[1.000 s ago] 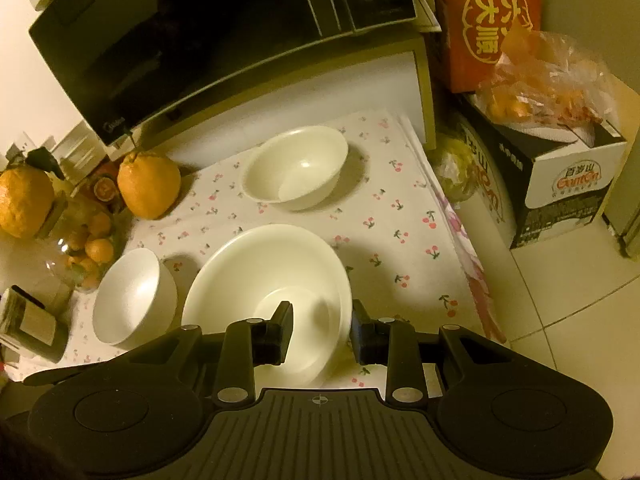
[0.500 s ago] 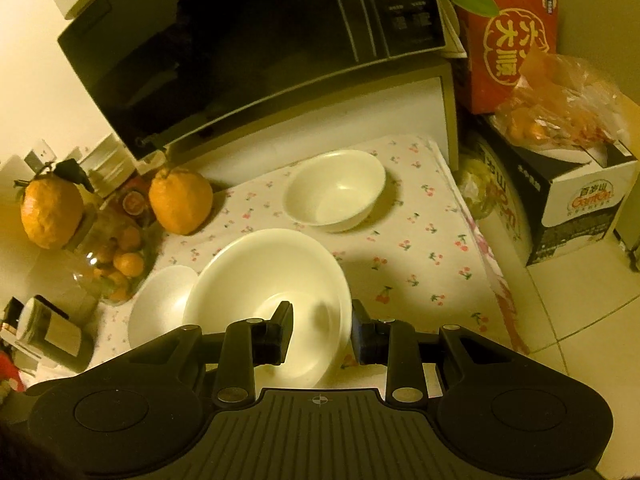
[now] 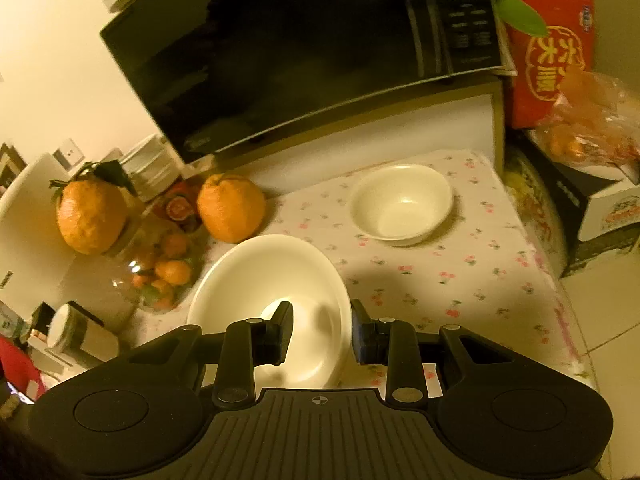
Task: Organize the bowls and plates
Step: 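Lift the cream bowl with both grippers and carry it over the small white bowl, then lower the cream bowl into the small white bowl and open both grippers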
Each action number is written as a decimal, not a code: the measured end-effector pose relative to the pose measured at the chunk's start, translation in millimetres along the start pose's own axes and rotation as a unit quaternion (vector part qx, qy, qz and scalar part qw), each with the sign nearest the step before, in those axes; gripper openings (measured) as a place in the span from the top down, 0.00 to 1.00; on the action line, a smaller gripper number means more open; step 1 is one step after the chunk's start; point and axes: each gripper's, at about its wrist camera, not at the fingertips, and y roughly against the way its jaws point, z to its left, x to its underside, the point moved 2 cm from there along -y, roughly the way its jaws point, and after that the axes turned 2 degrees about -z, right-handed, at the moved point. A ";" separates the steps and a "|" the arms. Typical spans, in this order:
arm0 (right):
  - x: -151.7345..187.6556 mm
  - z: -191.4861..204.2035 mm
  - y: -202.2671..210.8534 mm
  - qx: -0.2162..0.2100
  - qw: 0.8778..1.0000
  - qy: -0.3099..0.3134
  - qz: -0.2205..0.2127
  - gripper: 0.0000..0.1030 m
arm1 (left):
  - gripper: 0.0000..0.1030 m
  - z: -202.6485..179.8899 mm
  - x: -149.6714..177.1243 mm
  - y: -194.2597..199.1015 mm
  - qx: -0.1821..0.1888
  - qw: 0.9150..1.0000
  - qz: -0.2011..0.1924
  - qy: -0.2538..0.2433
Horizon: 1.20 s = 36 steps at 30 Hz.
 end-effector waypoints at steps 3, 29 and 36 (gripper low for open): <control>-0.4 14.1 -3.7 -0.008 1.000 0.003 0.000 0.71 | 0.79 9.8 -2.6 7.7 -0.005 1.000 -0.006 0.009; 17.5 79.2 -71.7 -0.002 0.999 0.025 0.030 0.71 | 0.79 79.9 -3.6 9.6 -0.077 0.995 -0.013 0.061; 23.4 80.9 -82.2 0.014 0.998 0.046 0.036 0.71 | 0.79 81.5 -0.9 2.3 -0.093 0.995 -0.008 0.046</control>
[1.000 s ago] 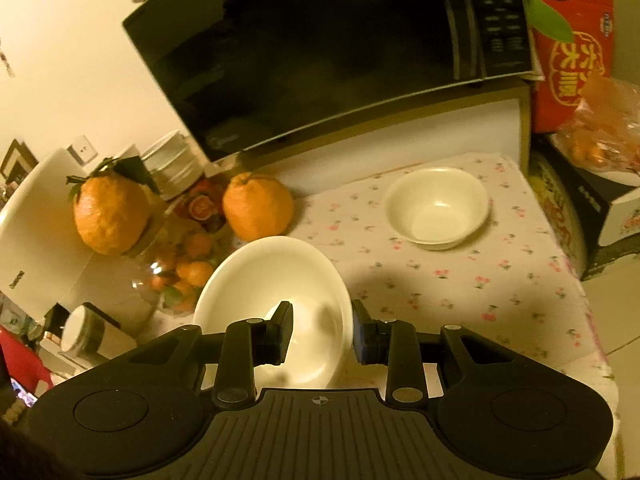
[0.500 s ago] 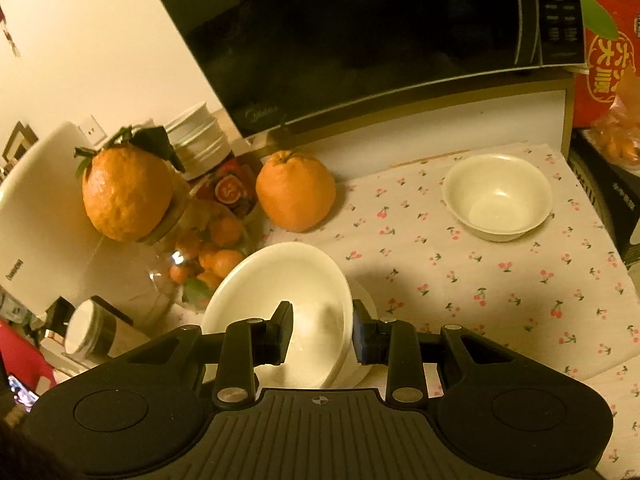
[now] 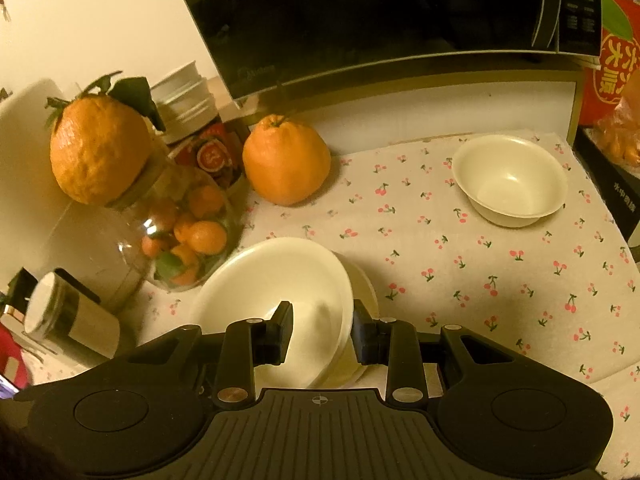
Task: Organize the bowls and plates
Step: 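Lower the cream bowl into the small white bowl and open both grippers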
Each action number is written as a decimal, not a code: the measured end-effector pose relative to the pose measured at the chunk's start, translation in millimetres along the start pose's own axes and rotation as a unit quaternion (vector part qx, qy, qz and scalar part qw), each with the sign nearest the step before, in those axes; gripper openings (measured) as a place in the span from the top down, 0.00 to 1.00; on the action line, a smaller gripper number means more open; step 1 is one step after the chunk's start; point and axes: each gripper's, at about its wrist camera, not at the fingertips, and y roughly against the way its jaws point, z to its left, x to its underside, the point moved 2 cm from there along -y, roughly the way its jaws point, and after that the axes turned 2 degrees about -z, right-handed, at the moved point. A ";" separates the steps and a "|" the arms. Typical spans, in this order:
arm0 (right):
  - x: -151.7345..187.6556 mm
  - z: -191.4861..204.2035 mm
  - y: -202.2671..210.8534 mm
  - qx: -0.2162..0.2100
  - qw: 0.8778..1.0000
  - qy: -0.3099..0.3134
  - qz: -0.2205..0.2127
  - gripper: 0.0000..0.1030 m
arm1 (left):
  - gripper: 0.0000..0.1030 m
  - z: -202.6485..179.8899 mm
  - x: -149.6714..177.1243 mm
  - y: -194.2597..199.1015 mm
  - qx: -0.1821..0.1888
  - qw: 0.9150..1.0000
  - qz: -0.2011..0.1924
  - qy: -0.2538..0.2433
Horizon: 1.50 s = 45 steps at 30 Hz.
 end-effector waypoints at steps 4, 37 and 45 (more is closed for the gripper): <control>1.5 -1.0 -2.9 0.004 1.000 0.004 0.003 0.71 | 0.79 0.7 1.2 -4.8 -0.003 1.000 0.005 0.001; 0.0 -9.1 1.6 0.014 1.000 -0.010 -0.002 0.42 | 0.59 2.2 1.5 -12.3 -0.012 1.000 0.010 0.001; -1.7 -13.0 5.0 0.019 1.000 -0.020 -0.006 0.21 | 0.25 -1.4 0.9 -11.5 -0.018 1.000 0.005 -0.008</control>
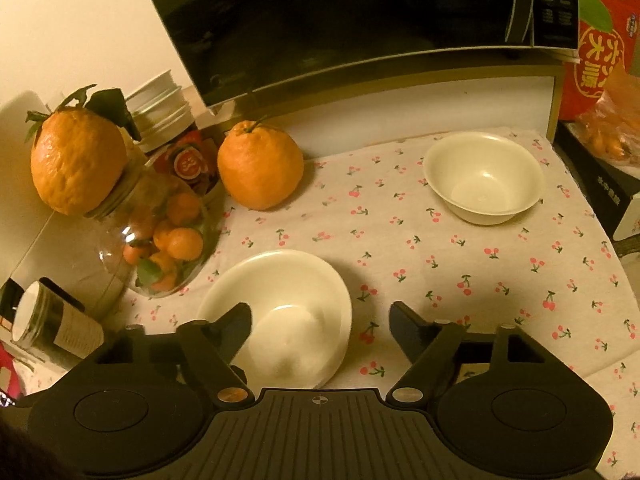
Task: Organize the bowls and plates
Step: 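Lower the cream bowl into the small white bowl and open both grippers, then move both grippers toward the remaining small white bowl by the microwave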
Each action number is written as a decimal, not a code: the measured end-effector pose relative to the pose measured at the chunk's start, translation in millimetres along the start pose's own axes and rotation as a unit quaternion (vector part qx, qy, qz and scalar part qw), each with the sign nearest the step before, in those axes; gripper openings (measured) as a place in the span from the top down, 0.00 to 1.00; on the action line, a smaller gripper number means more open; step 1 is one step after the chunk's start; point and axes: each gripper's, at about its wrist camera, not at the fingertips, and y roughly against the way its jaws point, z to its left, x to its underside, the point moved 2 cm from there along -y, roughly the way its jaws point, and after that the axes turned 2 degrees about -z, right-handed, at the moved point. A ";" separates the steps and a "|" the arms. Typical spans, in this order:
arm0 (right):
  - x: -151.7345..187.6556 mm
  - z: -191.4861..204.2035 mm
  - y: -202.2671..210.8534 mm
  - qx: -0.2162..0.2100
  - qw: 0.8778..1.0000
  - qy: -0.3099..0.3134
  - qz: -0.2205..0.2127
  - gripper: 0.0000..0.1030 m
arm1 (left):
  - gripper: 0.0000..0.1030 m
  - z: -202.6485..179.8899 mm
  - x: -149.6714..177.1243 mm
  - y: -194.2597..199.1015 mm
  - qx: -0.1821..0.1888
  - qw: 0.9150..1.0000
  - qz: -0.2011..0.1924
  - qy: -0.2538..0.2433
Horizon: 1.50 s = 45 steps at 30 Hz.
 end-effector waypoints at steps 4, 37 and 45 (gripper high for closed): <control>-0.9 -2.4 2.1 0.002 1.000 -0.004 -0.001 0.16 | 0.10 -2.4 -1.1 0.6 -0.001 1.000 -0.002 0.000; -24.1 -70.8 77.5 0.015 0.998 -0.025 -0.051 0.08 | 0.01 -69.0 -16.2 29.8 -0.008 0.998 -0.050 -0.036; -45.7 -92.1 80.2 0.039 0.997 -0.005 -0.069 0.04 | 0.00 -84.0 -29.7 14.5 -0.019 0.998 -0.045 -0.043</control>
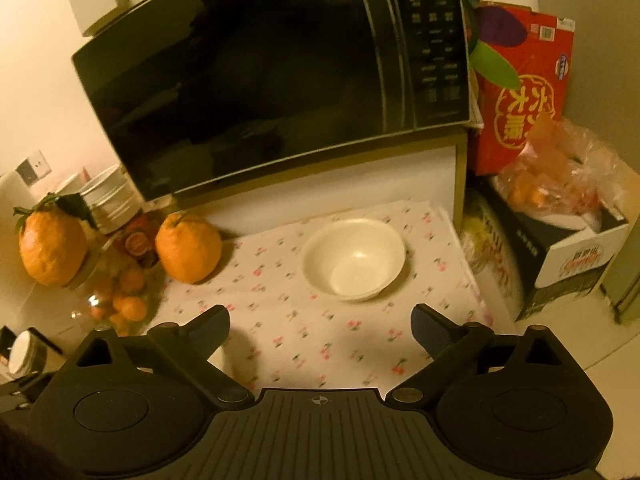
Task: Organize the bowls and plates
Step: 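Move both grippers toward the remaining small white bowl by the microwave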
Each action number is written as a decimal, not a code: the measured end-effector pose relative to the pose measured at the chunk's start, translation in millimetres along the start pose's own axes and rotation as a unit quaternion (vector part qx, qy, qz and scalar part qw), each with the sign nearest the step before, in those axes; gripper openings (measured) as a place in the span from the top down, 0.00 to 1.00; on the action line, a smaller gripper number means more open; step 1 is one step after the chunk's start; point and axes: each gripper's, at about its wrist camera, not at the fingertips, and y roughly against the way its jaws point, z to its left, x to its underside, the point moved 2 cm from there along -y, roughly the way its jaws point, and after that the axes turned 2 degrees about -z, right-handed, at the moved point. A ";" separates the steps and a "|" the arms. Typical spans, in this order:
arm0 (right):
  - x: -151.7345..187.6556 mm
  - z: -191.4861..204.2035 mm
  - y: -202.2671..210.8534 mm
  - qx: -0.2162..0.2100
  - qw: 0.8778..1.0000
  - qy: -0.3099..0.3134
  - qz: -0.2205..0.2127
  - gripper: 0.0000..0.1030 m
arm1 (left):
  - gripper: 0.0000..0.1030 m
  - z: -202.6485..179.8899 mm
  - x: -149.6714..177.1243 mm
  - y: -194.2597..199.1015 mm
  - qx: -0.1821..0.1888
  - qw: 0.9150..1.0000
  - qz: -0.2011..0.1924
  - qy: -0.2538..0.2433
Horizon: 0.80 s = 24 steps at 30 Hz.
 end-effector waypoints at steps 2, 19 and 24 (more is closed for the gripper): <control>-4.1 -4.9 -4.9 0.005 1.000 -0.002 -0.002 0.03 | 0.00 -2.4 -3.8 -4.3 0.000 1.000 0.003 0.004; -10.7 -53.4 -70.4 -0.030 0.996 -0.088 0.010 0.00 | 0.00 -12.3 -28.6 -58.1 -0.003 1.000 -0.001 -0.024; -8.0 -78.9 -88.9 -0.028 0.992 -0.122 0.009 0.00 | 0.01 -18.0 -34.1 -80.2 0.012 1.000 0.001 -0.028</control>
